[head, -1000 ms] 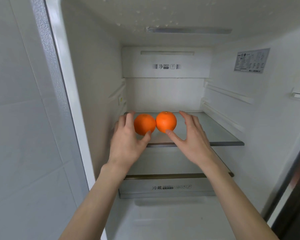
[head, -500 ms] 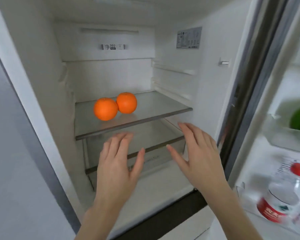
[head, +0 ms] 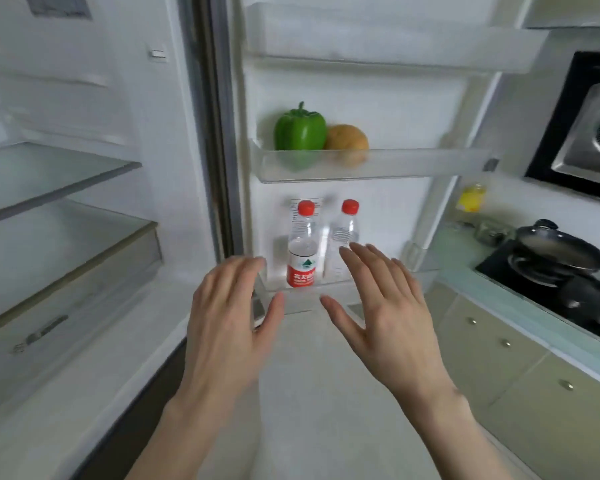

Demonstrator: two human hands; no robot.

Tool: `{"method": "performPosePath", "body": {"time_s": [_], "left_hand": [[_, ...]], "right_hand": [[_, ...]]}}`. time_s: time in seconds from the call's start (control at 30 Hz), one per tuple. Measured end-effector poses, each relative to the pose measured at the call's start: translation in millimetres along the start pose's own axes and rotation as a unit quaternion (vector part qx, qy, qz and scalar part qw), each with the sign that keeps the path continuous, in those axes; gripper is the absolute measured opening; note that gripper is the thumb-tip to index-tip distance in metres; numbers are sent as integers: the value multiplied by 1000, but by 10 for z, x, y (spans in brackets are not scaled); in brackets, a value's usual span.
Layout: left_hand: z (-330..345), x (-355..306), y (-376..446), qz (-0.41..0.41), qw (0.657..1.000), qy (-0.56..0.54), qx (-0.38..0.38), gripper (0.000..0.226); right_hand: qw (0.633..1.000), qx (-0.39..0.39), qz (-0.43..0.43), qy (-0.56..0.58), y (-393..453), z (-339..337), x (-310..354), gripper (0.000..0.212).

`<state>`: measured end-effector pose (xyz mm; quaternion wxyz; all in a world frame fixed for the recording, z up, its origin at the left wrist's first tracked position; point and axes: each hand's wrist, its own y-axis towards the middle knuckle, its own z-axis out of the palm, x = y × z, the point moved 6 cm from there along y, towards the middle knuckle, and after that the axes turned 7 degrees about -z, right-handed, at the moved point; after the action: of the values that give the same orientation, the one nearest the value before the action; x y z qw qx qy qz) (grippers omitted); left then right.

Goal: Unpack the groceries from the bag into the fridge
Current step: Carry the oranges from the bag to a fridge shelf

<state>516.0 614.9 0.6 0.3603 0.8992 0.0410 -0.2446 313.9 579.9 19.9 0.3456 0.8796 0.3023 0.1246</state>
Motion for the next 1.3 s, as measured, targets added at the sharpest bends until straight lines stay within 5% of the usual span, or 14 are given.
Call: {"method": "performPosePath", "body": {"time_s": [0.5, 1.3], "left_hand": [[1562, -3294, -853, 227, 951, -181, 104, 48], [3229, -7730, -3242, 441, 779, -365, 253, 47]], "right_hand": [[940, -31, 283, -187, -2288, -1950, -2099, 60], [726, -67, 554, -401, -5859, -4533, -3896, 60]]}}
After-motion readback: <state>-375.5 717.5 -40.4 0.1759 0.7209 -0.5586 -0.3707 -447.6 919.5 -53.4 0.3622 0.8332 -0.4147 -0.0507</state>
